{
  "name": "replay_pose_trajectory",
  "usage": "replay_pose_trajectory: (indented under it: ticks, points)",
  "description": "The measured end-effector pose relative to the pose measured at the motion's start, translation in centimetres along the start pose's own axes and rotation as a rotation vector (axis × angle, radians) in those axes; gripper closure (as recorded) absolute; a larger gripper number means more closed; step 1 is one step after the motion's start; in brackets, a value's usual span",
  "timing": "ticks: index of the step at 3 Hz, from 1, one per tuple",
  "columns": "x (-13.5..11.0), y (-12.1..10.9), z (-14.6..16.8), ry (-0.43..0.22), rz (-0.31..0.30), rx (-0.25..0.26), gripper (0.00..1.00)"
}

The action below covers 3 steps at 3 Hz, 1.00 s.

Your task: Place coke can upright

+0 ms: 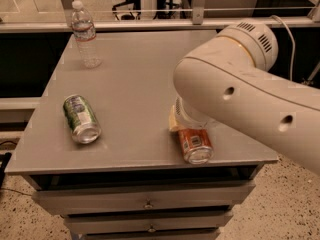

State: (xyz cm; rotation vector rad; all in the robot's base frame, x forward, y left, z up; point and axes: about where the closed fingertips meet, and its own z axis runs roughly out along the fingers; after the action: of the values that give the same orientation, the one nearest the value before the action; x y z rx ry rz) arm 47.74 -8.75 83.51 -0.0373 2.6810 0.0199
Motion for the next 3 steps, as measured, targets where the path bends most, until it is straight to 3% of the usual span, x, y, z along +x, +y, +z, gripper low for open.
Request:
replay_pose_trajectory:
  ticks: [1, 2, 3]
  points:
    - [-0.9, -0.7, -0.6, -0.043, 0.002, 0.015, 0.80]
    - [-1.9, -1.0, -1.3, -0.101, -0.029, 0.010, 0.99]
    - [-3.5, -3.1, -3.7, -0.219, -0.067, 0.003, 1.00]
